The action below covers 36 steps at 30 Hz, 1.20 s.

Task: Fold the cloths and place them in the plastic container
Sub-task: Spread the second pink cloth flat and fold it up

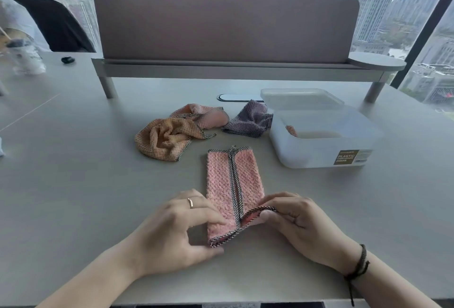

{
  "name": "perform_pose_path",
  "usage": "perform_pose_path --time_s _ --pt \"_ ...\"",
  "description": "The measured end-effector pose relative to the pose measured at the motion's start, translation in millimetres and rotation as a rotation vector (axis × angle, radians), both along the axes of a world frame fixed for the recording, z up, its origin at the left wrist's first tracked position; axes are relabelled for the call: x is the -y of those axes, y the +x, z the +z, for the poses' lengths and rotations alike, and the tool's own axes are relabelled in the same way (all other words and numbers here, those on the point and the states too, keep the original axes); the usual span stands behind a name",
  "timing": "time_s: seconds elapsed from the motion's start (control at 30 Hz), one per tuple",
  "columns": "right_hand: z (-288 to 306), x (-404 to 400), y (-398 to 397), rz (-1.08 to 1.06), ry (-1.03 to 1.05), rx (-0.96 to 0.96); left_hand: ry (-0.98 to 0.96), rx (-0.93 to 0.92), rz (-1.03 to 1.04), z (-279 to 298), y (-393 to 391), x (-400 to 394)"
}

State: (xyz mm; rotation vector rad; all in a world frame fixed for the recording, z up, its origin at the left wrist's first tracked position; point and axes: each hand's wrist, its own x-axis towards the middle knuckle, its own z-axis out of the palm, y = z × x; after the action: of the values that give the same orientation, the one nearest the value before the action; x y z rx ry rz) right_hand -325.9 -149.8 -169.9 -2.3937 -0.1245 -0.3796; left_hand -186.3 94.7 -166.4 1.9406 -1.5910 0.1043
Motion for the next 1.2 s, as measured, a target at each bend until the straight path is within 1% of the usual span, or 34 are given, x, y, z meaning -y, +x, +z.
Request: perform_pose_path --time_s 0.03,0.1,0.17,0.2,0.23,0.33,0.53,0.6,0.73,0.9,1.0,1.1,1.17,1.2 --pt "0.3 -0.1 2.1 -0.040 0.046 -0.024 -0.028 -0.037 0.012 1.3 -0.3 2.8" --pt "2.7 -1.7 6.0 -0.127 0.130 -0.045 -0.054 -0.202 0.094 3.9 0.1 7.5" --pt "5.8 -3.4 11.5 -0.173 0.162 -0.030 -0.027 -0.425 0.154 4.8 3.8 13.0" --pt "7.8 -4.0 14.5 -0.182 0.170 -0.031 -0.008 -0.502 0.171 4.4 7.3 16.5" --pt "9.5 -4.1 17.3 -0.191 0.190 -0.036 0.006 -0.537 0.191 3.0 11.5 19.2" --pt "10.5 0.0 22.8 -0.207 0.247 -0.084 0.037 -0.582 0.254 0.8 19.0 24.4" --pt "14.5 5.6 29.0 -0.201 0.212 -0.151 0.038 -0.560 0.330 -3.6 20.9 26.7" --pt "13.0 4.5 30.9 -0.210 0.200 -0.141 0.022 -0.563 0.348 -1.6 19.2 28.4" --pt "8.5 2.3 34.9 -0.263 0.163 -0.122 0.033 -0.501 0.366 3.3 16.6 33.0" --pt "2.3 1.0 35.0 -0.275 0.147 -0.104 0.004 -0.413 0.409 3.6 11.2 34.3" --pt "2.6 1.1 33.3 -0.283 0.105 -0.080 -0.013 -0.259 0.445 -1.5 8.7 34.2" --pt "4.1 -0.1 32.4 -0.297 0.060 -0.069 -0.004 -0.061 0.477 -1.9 6.8 32.5" --pt "3.9 -0.9 32.0 -0.303 0.042 -0.059 -0.060 0.077 0.435 1.7 4.9 29.8" --pt "3.5 -1.2 31.9 -0.305 0.041 -0.053 -0.103 0.146 0.370 2.1 3.6 28.8"
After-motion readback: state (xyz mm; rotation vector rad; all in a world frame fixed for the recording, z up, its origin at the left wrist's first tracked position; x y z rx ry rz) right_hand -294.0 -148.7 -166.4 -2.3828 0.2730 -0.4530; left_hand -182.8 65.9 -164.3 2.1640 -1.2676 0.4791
